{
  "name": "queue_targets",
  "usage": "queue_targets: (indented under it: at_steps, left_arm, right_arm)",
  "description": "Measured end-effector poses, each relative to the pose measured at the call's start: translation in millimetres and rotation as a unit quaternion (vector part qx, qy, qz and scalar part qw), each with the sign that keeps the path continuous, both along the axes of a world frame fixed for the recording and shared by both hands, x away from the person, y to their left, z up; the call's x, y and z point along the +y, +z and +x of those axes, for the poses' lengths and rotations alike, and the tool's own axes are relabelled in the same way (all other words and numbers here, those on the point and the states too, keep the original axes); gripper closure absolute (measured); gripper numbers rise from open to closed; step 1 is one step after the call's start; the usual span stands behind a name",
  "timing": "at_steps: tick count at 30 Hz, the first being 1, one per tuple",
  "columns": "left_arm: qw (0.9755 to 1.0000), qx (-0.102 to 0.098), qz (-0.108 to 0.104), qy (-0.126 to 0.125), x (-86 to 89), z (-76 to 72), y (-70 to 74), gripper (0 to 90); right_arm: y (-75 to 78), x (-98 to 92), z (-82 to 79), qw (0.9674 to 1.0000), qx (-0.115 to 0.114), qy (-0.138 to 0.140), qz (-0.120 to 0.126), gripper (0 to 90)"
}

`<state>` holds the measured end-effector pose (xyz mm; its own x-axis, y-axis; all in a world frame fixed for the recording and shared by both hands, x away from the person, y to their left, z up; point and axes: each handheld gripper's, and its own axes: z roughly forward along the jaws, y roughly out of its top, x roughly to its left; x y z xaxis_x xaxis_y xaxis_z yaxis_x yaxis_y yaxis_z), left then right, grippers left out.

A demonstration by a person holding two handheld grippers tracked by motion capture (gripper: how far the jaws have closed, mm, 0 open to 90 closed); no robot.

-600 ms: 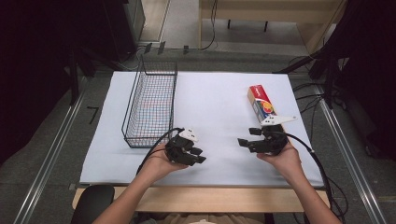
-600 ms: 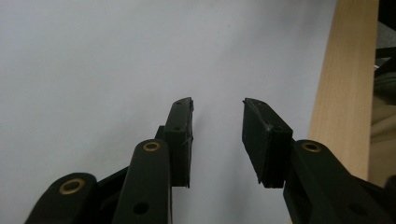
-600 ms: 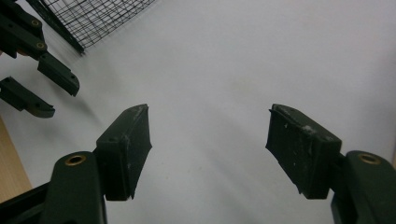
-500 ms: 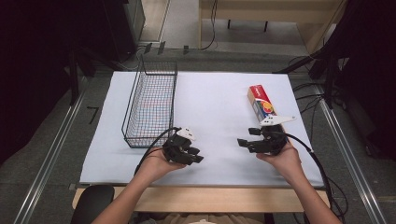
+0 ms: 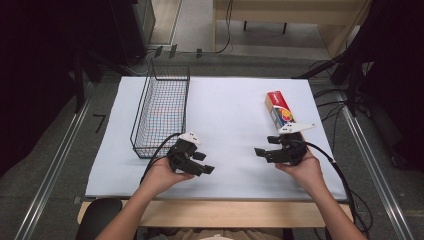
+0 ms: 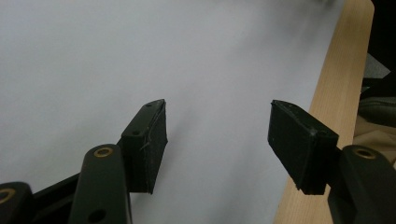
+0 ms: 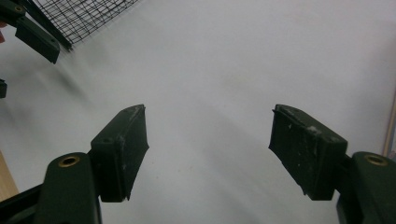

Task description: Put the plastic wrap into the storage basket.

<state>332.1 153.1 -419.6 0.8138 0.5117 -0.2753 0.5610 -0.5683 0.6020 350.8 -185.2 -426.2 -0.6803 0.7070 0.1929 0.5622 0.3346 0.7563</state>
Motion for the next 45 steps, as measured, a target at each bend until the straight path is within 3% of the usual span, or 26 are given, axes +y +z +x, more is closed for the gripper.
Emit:
queue_targets:
  at_steps: [6,14,18,27,34,45]
  left_arm:
    - [0.9999,0.01,0.009,0.008,-0.6,3.8,1.2,40.2]
    - [0.9999,-0.006,0.011,0.003,-4.2,2.9,0.2,38.3]
    - [0.9998,-0.002,0.022,0.001,-4.3,-1.1,-1.2,38.7]
    - [1.0,-0.002,0.009,0.0,-3.2,-4.1,1.8,36.6]
    - [1.0,0.001,0.008,-0.003,-2.3,-1.7,0.5,35.8]
    - [0.9999,0.0,0.015,-0.005,-2.1,-2.6,0.6,34.7]
  right_arm:
    - [-1.7,0.9,1.8,1.0,0.002,0.005,-0.005,28.6]
    - [-5.4,2.2,6.9,0.9997,0.012,0.013,-0.019,29.9]
    - [-6.8,2.4,6.4,0.9988,0.011,0.017,-0.044,30.9]
    - [-3.7,1.4,4.9,0.9989,0.009,0.009,-0.045,30.7]
    - [-2.7,0.0,4.9,0.9985,0.017,0.003,-0.053,30.8]
    - [1.5,-4.2,4.6,0.9984,0.011,-0.005,-0.055,30.9]
